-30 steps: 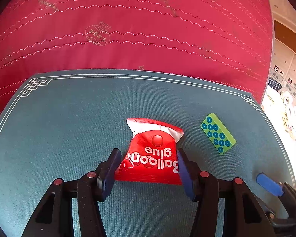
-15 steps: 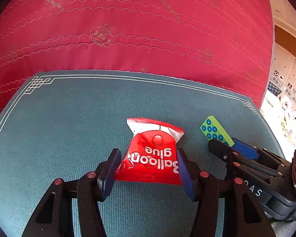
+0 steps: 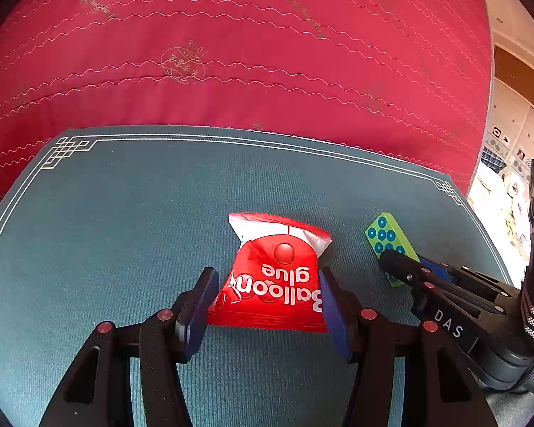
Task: Organize objects
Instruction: 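Close the right tool on the green dotted block while the left holds the packet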
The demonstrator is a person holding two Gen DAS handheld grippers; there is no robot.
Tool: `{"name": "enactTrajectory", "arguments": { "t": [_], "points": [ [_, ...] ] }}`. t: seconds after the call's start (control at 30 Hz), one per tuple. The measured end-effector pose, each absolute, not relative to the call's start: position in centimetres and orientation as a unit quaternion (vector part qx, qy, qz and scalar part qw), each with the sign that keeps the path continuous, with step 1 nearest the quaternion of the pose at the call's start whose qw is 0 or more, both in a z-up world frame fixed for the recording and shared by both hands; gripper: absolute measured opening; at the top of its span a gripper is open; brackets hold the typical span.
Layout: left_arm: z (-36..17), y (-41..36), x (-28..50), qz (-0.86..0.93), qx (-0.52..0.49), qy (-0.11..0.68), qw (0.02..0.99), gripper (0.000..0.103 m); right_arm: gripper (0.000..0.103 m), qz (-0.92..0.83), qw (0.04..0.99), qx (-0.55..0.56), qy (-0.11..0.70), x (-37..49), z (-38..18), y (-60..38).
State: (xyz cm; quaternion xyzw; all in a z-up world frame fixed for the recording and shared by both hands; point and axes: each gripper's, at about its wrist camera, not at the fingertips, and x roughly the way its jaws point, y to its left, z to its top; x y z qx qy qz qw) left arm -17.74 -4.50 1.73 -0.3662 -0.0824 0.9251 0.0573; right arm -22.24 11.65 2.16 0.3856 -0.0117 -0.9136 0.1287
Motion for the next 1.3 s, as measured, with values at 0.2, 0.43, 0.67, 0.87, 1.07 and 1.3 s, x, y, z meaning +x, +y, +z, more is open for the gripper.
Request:
{"name": "enactTrajectory", "arguments": {
  "t": [0.2,0.43,0.67,0.87,1.07,1.3],
  "points": [
    [1.8,-4.6,-17.8,0.925,-0.365,-0.085,0.058,0.059,0.015,-0.912,0.135,0.386,-0.039,-19.1,2.4,13.3],
    [1.8,-4.6,-17.8,0.926,-0.365,-0.083,0.060,0.059,0.015,-0.908,0.141,0.392,-0.043,-14.3,2.4,14.7],
    [1.7,-4.6,-17.4,0.925,-0.365,-0.086,0.062,0.059,0.015,-0.905,0.140,0.401,-0.027,-11.1,1.6,14.9],
    [1.8,-4.2,-17.0,0.925,-0.367,-0.080,0.062,0.059,0.016,-0.908,0.128,0.399,-0.018,-11.2,1.4,14.4],
    [1.8,-3.6,-16.9,0.926,-0.366,-0.065,0.062,0.059,0.017,-0.910,0.116,0.397,-0.011,-12.5,1.4,13.8],
    [2.1,-2.0,-16.4,0.926,-0.365,-0.053,0.077,0.059,0.015,-0.914,0.106,0.392,-0.013,-11.8,1.9,14.0]
  ]
}}
